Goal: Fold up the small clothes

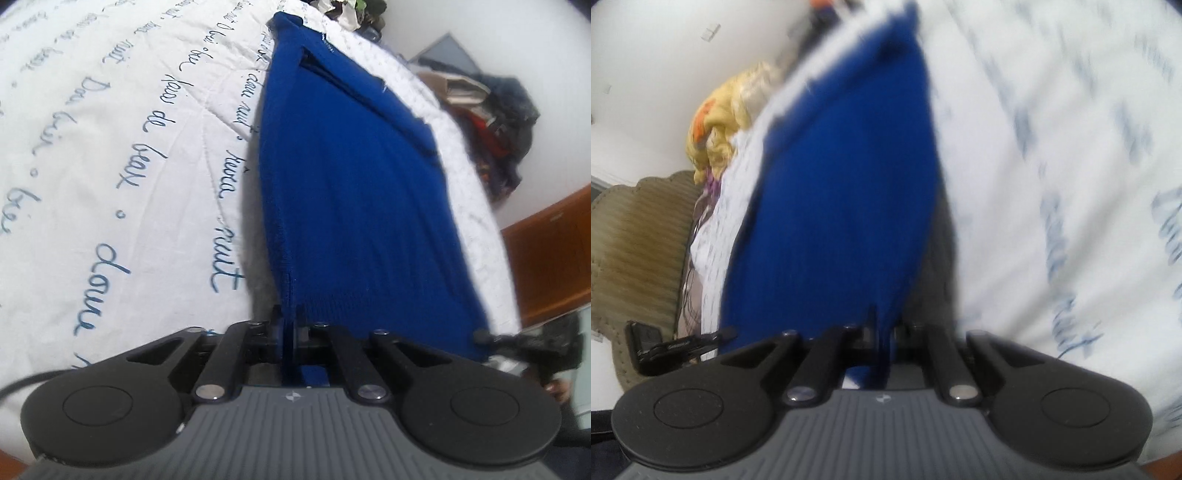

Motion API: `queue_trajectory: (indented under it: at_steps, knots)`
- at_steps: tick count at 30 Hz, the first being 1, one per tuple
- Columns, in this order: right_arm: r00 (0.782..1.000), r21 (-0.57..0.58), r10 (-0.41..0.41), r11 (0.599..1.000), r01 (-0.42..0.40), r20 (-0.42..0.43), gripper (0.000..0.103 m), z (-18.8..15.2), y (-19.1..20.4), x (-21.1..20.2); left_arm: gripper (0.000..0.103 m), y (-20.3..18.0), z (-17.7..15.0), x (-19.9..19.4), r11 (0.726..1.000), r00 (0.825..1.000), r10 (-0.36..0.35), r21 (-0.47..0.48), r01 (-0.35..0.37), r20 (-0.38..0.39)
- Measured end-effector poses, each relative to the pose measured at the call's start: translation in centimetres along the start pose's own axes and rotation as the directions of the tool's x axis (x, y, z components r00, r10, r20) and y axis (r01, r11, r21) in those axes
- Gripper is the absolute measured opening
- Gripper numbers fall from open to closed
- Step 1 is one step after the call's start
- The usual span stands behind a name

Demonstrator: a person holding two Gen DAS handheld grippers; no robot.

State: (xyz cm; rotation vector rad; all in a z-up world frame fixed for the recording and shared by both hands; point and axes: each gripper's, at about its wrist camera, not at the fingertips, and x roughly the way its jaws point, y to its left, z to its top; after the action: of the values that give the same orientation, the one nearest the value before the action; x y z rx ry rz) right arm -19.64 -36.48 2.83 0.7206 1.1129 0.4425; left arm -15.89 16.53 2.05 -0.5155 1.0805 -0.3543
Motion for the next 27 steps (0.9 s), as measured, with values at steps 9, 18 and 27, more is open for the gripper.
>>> queue_trajectory:
  at_steps: [9, 18, 27]
  knots:
    - [0.997, 0.082, 0.061, 0.995, -0.064, 0.04, 0.009, 0.8, -1.0, 0.8, 0.004, -2.4, 1.3, 1.8, 0.996, 0.999, 0.045, 0.08, -0.043, -0.028]
    - [0.971, 0.028, 0.198, 0.979, -0.204, 0.136, 0.004, 6.3, 1.3, 0.3, 0.006, -3.8, 8.3, -0.9, 0.989, 0.991, -0.097, 0.12, 0.086, 0.09]
    - [0.883, -0.019, 0.279, 0.956, -0.294, 0.378, 0.004, 26.8, 2.5, 4.9, 0.005, -6.3, 27.2, 5.7, 0.978, 0.912, -0.21, 0.083, 0.193, 0.351]
